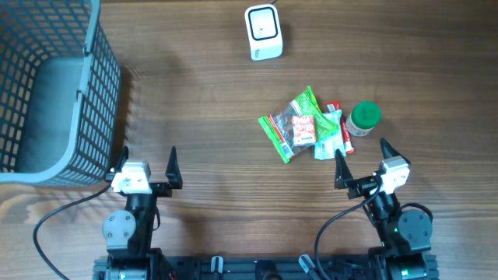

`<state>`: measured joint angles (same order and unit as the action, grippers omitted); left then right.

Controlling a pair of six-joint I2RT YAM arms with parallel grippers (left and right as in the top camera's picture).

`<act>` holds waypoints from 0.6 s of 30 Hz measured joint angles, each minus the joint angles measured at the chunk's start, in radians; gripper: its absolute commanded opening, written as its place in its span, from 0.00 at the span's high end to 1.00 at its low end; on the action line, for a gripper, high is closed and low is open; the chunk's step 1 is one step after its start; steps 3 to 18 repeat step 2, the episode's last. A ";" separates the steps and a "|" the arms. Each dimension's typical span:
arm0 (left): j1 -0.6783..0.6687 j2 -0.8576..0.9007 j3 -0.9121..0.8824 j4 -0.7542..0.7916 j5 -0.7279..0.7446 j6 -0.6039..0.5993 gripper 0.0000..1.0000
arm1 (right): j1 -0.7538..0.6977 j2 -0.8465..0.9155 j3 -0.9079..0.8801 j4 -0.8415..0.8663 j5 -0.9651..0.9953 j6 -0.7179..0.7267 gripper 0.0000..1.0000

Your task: Scan the item barcode

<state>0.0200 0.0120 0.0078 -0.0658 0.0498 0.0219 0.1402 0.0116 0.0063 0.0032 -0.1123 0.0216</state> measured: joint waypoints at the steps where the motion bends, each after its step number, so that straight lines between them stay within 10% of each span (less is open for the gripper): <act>1: 0.000 0.000 0.000 0.000 0.000 0.000 0.00 | 0.000 0.000 0.000 0.000 0.000 0.000 0.00; 18: 0.000 0.000 0.000 0.000 0.000 0.000 0.00 | 0.000 0.000 0.000 0.000 0.000 0.000 0.00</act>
